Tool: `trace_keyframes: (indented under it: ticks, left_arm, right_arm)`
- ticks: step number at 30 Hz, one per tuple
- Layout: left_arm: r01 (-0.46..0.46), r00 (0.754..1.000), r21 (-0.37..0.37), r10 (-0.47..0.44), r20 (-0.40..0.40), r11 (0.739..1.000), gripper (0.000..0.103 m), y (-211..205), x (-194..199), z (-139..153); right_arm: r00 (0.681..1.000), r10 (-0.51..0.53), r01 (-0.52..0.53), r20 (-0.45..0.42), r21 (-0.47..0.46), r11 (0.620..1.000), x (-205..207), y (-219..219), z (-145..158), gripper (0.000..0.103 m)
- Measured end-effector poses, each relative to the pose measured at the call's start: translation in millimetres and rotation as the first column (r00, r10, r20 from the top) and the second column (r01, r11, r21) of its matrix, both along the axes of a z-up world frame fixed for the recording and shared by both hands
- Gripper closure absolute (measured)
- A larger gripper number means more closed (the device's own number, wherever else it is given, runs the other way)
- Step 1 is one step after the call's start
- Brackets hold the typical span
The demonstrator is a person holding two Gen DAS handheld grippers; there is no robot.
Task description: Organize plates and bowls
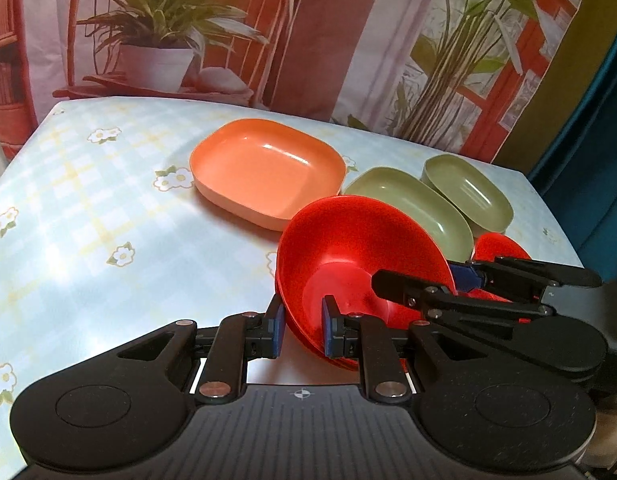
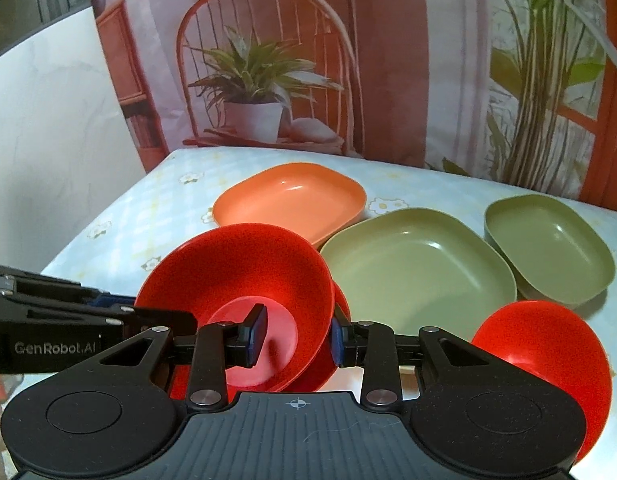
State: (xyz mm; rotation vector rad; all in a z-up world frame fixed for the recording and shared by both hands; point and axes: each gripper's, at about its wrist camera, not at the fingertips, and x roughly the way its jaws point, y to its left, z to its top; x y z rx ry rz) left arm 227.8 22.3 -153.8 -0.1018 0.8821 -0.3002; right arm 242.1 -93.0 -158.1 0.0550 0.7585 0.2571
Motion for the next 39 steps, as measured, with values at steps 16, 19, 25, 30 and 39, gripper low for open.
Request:
trace_keyframes:
  ticks: [16, 19, 25, 30, 39]
  left_arm:
    - [-0.012, 1.000, 0.036, 0.012, -0.009, 0.999, 0.081, -3, 2, -5]
    - [-0.018, 1.000, 0.036, 0.018, -0.011, 0.999, 0.081, -2, 1, -6]
    - [-0.031, 1.000, 0.040, 0.031, 0.005, 0.999, 0.081, -3, -1, -1]
    - [-0.033, 0.999, 0.038, 0.032, 0.031, 0.999, 0.081, -8, -2, 6]
    - [-0.019, 0.997, 0.052, 0.015, 0.078, 0.998, 0.081, -29, -4, 20]
  right_arm:
    - [1.000, 0.003, -0.003, 0.022, -0.027, 1.000, -11, -3, 0, 0.072]
    - [0.999, -0.004, 0.005, 0.035, -0.037, 0.999, -13, -5, 1, 0.070]
    - [0.998, -0.050, 0.050, 0.028, -0.018, 0.999, -18, -22, 0, 0.069]
    - [0.995, -0.093, 0.093, 0.034, -0.001, 0.996, -23, -40, 0, 0.069]
    - [0.984, -0.157, 0.156, 0.083, 0.011, 0.988, -34, -76, 10, 0.069]
